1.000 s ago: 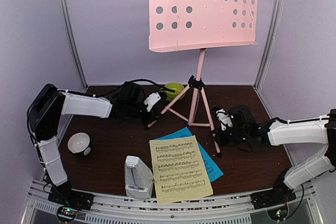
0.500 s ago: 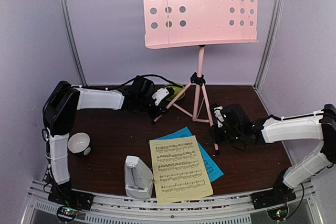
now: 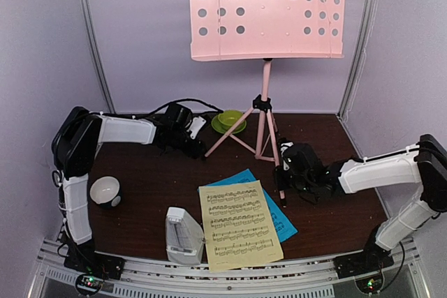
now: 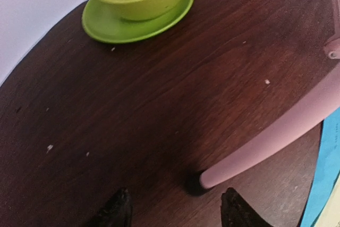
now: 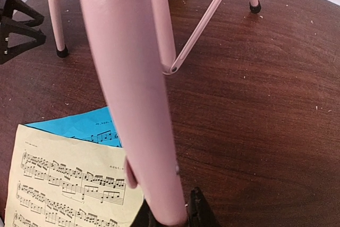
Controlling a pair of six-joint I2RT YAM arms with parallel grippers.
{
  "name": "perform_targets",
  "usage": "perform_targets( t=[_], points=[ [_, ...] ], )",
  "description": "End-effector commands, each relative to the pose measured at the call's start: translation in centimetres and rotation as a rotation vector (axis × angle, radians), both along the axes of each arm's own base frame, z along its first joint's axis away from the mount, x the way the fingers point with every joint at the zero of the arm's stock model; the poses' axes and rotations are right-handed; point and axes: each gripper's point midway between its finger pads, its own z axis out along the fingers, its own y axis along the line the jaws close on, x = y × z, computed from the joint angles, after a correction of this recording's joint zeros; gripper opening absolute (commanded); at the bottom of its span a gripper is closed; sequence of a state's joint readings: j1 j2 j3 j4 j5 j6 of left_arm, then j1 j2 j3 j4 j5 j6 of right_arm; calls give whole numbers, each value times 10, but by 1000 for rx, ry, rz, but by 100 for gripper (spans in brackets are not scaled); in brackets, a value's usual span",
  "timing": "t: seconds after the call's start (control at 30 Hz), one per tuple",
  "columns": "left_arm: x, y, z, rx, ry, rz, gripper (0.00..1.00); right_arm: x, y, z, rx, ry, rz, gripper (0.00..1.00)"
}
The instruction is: Set up the instrument practice props
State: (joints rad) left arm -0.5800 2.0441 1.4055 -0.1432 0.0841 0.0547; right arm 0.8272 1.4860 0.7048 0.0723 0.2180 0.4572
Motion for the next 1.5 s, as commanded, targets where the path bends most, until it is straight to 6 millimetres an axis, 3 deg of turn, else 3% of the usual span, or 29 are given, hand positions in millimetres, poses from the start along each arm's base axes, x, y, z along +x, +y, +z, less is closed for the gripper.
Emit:
perform_targets(
  t=[0.0, 0.2, 0.4, 0.8, 0.9, 0.97, 1.07, 1.23, 1.33, 1.47],
  points=[
    [5, 23, 41, -62, -67, 113, 74, -19, 1, -33, 77, 175, -110, 0],
    [-9, 32, 59, -123, -66, 166, 82, -17, 20, -26, 148, 189, -141, 0],
    [-25, 27, 77, -130, -94, 149, 84, -16, 44, -26, 219, 205, -140, 2],
    [-65, 16, 74, -136, -47, 76, 83, -11, 81, -13, 371, 225, -92, 14],
    [-74, 19, 70, -150, -21, 75, 83, -11, 84, -9, 338, 214, -65, 12],
    [-78, 20, 67, -156, -8, 78, 83, -9, 81, -9, 260, 204, -66, 0],
    [-81, 22, 68, -172, -7, 81, 82, -5, 76, -15, 77, 199, -72, 0],
    [-72, 19, 86, -174, -69, 71, 81, -7, 78, -19, -42, 202, -25, 0],
    [-48, 12, 119, -139, -192, 16, 84, -12, 72, -19, -88, 196, -3, 0],
    [-8, 0, 128, -118, -193, -62, 82, -12, 69, -16, -123, 186, 12, 0]
  ],
)
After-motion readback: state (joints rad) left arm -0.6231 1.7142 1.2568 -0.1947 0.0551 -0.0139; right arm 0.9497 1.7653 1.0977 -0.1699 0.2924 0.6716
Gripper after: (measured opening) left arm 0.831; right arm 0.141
